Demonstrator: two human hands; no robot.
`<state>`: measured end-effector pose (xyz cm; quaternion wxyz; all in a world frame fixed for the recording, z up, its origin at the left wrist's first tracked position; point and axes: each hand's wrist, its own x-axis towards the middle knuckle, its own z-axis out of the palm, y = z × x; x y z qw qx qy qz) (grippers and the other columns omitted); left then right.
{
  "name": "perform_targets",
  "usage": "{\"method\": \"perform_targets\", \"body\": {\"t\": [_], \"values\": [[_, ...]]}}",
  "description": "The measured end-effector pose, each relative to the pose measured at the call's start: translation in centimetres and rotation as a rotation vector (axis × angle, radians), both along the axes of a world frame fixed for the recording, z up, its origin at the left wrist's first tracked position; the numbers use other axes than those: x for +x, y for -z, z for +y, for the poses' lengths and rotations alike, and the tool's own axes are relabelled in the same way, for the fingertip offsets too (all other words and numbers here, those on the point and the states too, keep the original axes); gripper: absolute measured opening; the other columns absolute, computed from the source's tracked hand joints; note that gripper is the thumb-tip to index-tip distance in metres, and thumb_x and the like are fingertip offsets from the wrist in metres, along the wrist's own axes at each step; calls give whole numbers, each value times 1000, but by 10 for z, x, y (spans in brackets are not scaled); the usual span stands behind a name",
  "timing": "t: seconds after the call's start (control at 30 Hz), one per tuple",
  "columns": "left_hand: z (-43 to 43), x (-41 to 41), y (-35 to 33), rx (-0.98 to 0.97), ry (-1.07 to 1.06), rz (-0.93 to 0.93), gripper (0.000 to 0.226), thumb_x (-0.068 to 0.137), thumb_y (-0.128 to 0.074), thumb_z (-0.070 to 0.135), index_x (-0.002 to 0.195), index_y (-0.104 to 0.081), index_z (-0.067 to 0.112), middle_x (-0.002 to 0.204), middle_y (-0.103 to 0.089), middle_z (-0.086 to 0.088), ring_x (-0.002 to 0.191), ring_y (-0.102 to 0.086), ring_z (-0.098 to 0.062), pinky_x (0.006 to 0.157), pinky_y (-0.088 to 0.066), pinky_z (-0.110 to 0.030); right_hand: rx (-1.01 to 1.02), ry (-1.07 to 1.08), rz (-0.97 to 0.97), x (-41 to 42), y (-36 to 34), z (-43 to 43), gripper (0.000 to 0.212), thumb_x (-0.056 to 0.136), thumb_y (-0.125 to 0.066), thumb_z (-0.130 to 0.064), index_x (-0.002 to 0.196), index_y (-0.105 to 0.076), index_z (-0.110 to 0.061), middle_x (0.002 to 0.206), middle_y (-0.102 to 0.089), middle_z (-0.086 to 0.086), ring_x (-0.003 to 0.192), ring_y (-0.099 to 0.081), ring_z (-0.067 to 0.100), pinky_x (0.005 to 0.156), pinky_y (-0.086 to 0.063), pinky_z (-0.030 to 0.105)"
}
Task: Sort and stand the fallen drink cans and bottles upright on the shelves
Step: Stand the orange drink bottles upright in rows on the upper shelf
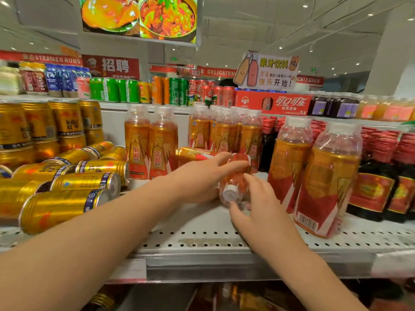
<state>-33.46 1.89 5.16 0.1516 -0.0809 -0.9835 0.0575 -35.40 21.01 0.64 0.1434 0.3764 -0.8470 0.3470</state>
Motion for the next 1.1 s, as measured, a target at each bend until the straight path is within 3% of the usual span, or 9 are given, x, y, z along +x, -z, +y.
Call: {"method": "perform_targets", "body": {"t": [0.13, 0.27, 0.37, 0.47, 0.63, 0.73, 0.9, 1.03, 1.1], "values": [[0, 2, 11, -30, 78, 134, 91, 84, -79, 42, 154, -21, 47, 168, -11, 10, 127, -58, -25, 87, -59, -38, -55, -27, -81, -6, 4, 1, 66, 95, -58, -42, 152, -26, -37, 146, -40, -12, 122, -56, 6, 96, -52, 28], [-11, 8, 8, 111, 98, 196, 87, 81, -80, 41, 151, -30, 46, 164, -23, 16, 141, -42, -11, 99, -54, -40, -215, -114, -193, -6, 0, 4, 66, 95, -63, -34, 151, -29, -42, 144, -42, -17, 120, -56, 1, 100, -53, 34], [-9, 13, 3, 567, 146, 290, 71, 80, -81, 51, 141, -46, 47, 141, -53, 25, 119, -56, 6, 95, -55, -28, -232, -119, -177, -6, 1, 7, 74, 95, -63, -36, 155, -21, -41, 148, -34, -21, 129, -48, 0, 107, -47, 34], [-3, 13, -6, 892, 126, 401, 41, 79, -80, 56, 115, -60, 51, 105, -70, 24, 87, -68, -2, 69, -56, -17, -208, -108, -206, -7, 1, 8, 76, 94, -64, -41, 155, -18, -41, 152, -31, -20, 138, -40, 4, 112, -41, 36], [1, -5, -18, 1093, 17, 360, 61, 78, -73, 68, 127, -64, 34, 112, -70, 14, 92, -72, -11, 65, -64, -32, -123, -81, -178, -9, 1, 6, 65, 93, -61, -46, 149, -28, -44, 133, -37, -23, 126, -43, 2, 99, -39, 25], [6, -19, -24, 1099, -38, 312, 67, 81, -70, 68, 136, -56, 31, 121, -64, 11, 101, -69, -9, 65, -62, -27, -44, -56, -145, -10, 4, 5, 61, 93, -56, -50, 149, -31, -44, 147, -35, -21, 133, -40, 3, 100, -36, 23], [16, -41, -17, 1125, -33, 335, 62, 82, -69, 69, 131, -51, 37, 121, -59, 20, 109, -60, -1, 82, -57, -27, 28, -74, -131, -11, 3, 3, 51, 93, -54, -51, 143, -45, -43, 129, -42, -32, 120, -41, -9, 96, -34, 17], [4, -42, -10, 1197, 14, 307, 58, 95, -56, 63, 141, -51, 29, 127, -63, 12, 94, -67, 1, 72, -59, -24, 112, -74, -113, -13, -1, 0, 66, 94, -52, -53, 154, -28, -38, 151, -38, -19, 138, -36, 2, 111, -32, 26], [-8, -42, -3, 1011, -87, 365, 46, 103, -50, 45, 146, -47, 27, 135, -59, 8, 102, -66, -4, 82, -61, -30, 141, -67, -107, -14, -1, -2, 73, 94, -51, -55, 156, -17, -36, 153, -37, -16, 139, -35, 4, 110, -32, 26]]}}
